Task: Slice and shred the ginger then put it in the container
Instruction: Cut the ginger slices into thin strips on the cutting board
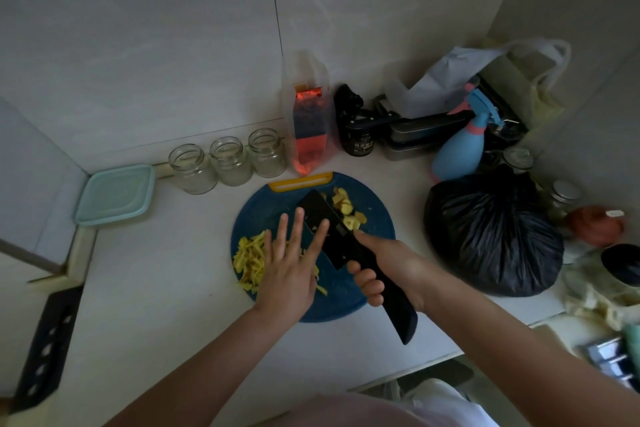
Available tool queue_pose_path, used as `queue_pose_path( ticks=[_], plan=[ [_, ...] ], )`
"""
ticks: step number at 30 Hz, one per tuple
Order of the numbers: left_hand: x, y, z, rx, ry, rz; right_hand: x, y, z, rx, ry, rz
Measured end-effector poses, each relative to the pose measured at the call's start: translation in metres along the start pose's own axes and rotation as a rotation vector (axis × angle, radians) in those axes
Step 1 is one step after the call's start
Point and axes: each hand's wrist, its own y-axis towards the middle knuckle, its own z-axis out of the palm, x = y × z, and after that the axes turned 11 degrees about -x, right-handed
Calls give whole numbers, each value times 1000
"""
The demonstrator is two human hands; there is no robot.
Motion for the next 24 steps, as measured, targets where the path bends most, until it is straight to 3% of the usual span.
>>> queue_pose_path(
  ticks=[4, 7, 11, 17, 24],
  plan=[
    [19, -5, 6, 75, -9, -116, -1, -9, -11, 31, 4, 4],
    [29, -10, 9, 15, -66, -131, -3, -16, -23, 1, -73, -39],
    [36, -2, 6, -84, -210, -206, -6, -15, -35, -166, -211, -114],
    [40, 15, -5, -12, -339, -325, -8, 2, -55, -418, -295, -261],
    [34, 20, -11, 25, -344, -347, -14, 27, -64, -579, -382, -362]
  ],
)
